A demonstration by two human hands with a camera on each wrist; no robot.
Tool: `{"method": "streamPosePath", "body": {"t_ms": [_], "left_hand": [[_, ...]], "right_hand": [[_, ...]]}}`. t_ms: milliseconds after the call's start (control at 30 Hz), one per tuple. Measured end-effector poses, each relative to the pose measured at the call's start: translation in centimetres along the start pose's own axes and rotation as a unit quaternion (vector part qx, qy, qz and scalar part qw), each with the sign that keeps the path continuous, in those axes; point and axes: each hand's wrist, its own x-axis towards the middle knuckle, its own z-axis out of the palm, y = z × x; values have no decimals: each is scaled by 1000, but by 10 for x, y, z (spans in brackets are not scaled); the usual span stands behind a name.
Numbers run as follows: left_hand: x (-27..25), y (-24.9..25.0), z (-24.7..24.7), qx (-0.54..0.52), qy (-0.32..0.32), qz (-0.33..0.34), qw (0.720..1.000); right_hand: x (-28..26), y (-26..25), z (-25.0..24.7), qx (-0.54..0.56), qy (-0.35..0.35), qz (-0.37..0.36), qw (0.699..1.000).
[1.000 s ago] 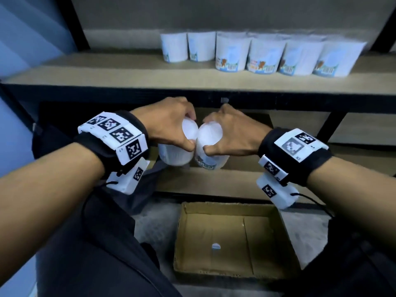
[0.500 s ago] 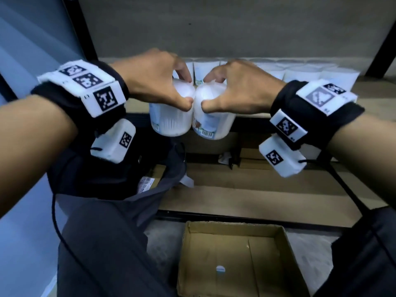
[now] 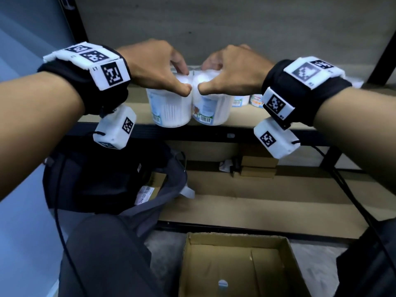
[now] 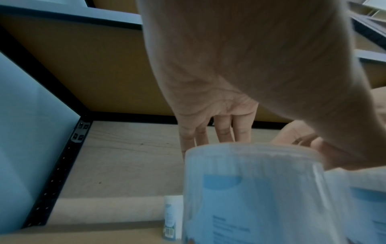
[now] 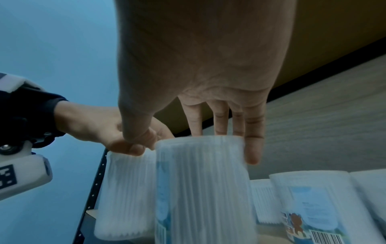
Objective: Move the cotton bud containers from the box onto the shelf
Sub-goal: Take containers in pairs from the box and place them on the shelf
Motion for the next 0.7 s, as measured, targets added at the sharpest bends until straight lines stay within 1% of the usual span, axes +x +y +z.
{"method": "streamPosePath", "body": {"t_ms": [133,367,467,600,700], "left_hand": [[10,-8,4,-6,-9,-8,1000],[26,-26,19,-17,-21,-32,999],[33,-35,23,-29,-23,-34,999],[37,-42,28,-34,-45,-25,998],[40,-45,31,-44,-60,-31,997]], "right_hand": [[12,2,6,-7,0,-4,1000],[31,5,23,-19,-26,0,999],[36,6,26,-18,-22,-9,1000],[42,6,31,-25,-20,-20,999],[45,7,35,-25,-18,-20,999]]}}
